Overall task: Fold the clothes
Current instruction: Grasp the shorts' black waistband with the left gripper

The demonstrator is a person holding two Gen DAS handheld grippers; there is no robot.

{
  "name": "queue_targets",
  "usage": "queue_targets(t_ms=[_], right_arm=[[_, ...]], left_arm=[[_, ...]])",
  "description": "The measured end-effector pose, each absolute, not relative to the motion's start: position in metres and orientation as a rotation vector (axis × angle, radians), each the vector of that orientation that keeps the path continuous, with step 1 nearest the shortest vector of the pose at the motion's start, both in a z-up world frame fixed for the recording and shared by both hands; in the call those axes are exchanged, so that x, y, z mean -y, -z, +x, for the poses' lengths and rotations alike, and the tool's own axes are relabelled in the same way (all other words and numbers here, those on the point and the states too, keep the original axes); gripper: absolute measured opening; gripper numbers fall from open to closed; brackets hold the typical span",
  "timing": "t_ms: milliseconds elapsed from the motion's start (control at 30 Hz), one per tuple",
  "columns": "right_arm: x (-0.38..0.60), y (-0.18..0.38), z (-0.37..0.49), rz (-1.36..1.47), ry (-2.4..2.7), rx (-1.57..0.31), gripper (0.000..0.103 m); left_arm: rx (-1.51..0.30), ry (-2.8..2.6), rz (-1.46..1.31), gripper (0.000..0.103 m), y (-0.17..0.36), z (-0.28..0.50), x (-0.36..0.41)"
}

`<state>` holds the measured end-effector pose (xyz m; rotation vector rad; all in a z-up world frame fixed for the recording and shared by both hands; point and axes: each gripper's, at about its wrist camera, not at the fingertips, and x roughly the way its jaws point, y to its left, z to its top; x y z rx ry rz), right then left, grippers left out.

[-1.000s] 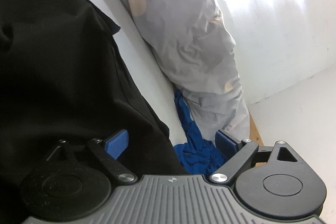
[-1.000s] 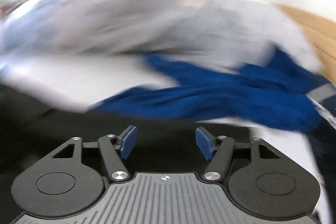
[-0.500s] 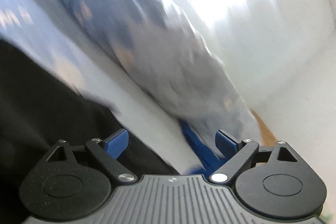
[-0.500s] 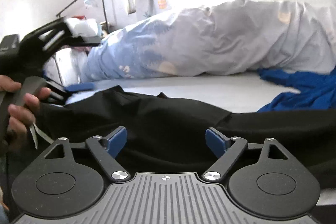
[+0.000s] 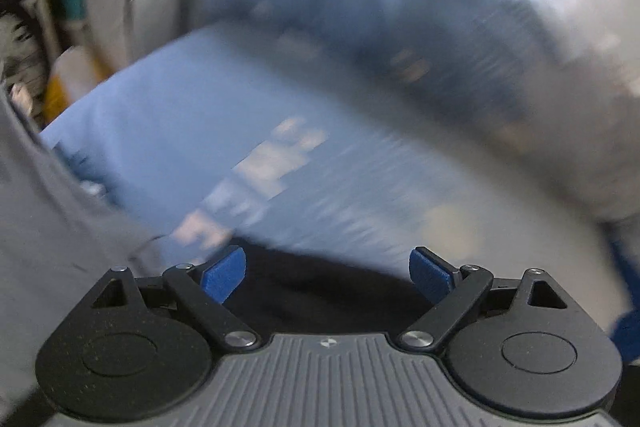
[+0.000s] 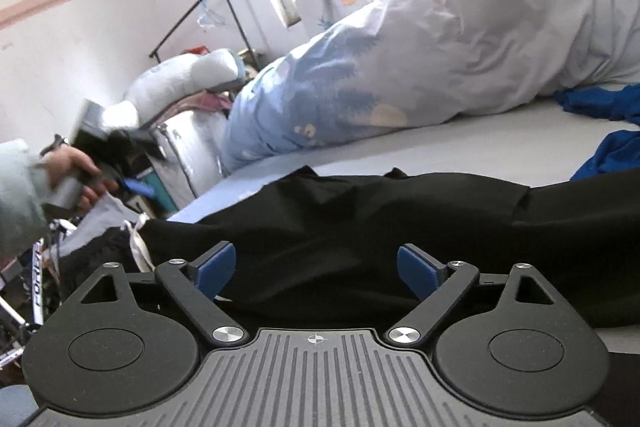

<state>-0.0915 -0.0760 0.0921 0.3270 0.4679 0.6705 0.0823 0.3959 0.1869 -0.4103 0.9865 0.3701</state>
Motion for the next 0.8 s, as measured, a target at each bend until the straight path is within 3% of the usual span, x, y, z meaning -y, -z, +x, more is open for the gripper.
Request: queue_targets(t_ms=[33,100,467,800], right_arm=[[0.076,-0.093,-0.092,0.33,-0.668,-0.466,0.091],[0.077,-0.094,-0.092,0.343,-0.659,-0.466,0.091],[0.075,-0.084,-0.087,0.343,-0.619,-0.497,0.091],[0.067,-0.074,-0.087,0.316,-0.607,-0.522,0.091]], left_arm=[[-1.043,-0.417,-0.405,0.078,-0.175,0.09,-0.406],[-1.086,-0.447,-0.424,0.072,-0.162,0.1,-0.422],[-1.281,-0.407,-0.419,0.072,-0.12,0.135,-0.449],[-1.156,-0.268,-0.595,0.071,-0.131,0.124,-0.483]])
